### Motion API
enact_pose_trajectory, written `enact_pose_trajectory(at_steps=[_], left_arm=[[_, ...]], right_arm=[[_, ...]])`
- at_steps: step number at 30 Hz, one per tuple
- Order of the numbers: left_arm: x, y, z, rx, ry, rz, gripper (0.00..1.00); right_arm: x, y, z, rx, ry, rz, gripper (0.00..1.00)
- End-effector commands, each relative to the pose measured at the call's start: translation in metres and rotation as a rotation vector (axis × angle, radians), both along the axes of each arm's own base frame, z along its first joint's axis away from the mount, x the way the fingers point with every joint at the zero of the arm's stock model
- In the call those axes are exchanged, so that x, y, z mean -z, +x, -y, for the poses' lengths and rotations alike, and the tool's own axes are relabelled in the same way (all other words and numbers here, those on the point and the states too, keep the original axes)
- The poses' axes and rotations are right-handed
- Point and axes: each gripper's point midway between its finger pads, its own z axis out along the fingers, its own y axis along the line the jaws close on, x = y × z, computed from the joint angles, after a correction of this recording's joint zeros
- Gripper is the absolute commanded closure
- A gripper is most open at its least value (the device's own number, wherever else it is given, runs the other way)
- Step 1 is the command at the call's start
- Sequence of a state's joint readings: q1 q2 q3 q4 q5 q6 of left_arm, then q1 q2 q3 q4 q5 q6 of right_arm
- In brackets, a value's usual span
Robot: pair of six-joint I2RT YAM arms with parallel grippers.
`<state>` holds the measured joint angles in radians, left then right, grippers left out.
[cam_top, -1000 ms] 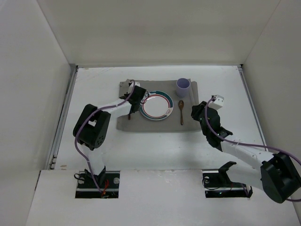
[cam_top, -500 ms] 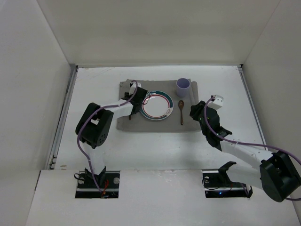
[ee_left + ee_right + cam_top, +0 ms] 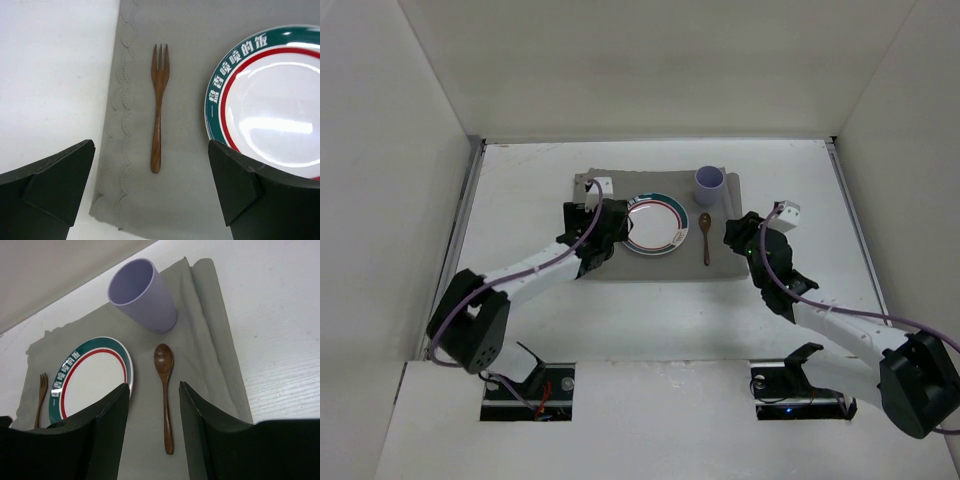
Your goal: Set the dinner table for one person
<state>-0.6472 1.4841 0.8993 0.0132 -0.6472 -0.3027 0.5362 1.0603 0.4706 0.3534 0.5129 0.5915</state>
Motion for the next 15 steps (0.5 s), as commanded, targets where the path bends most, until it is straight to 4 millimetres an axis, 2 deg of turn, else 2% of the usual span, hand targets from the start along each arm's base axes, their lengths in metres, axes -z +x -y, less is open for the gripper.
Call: enact_pose_trajectory(at_steps=[1,6,12,15], left_arm=[[-0.018,-0.013,-0.01,-0.045,-0.069,0.071,0.0],[-0.011,-0.048,-0.029,-0.081,-0.189,0.069,0.0],[0.008,-0.093,-0.066,-0.2,-0.331,0.063,0.0],[0.018,-0.117,-0.087,-0.276,-0.379,0.049,0.0]], right_arm=[[-0.024,0.007,0.001,0.018,0.044,0.074,0.49],[-0.015,0.01,0.004,0.036,0.045,0.056,0.49],[-0.011,0.012,0.011,0.06,0.055,0.05,0.49],[-0.011,0.011,0.023,0.091,0.075,0.054,0.52]])
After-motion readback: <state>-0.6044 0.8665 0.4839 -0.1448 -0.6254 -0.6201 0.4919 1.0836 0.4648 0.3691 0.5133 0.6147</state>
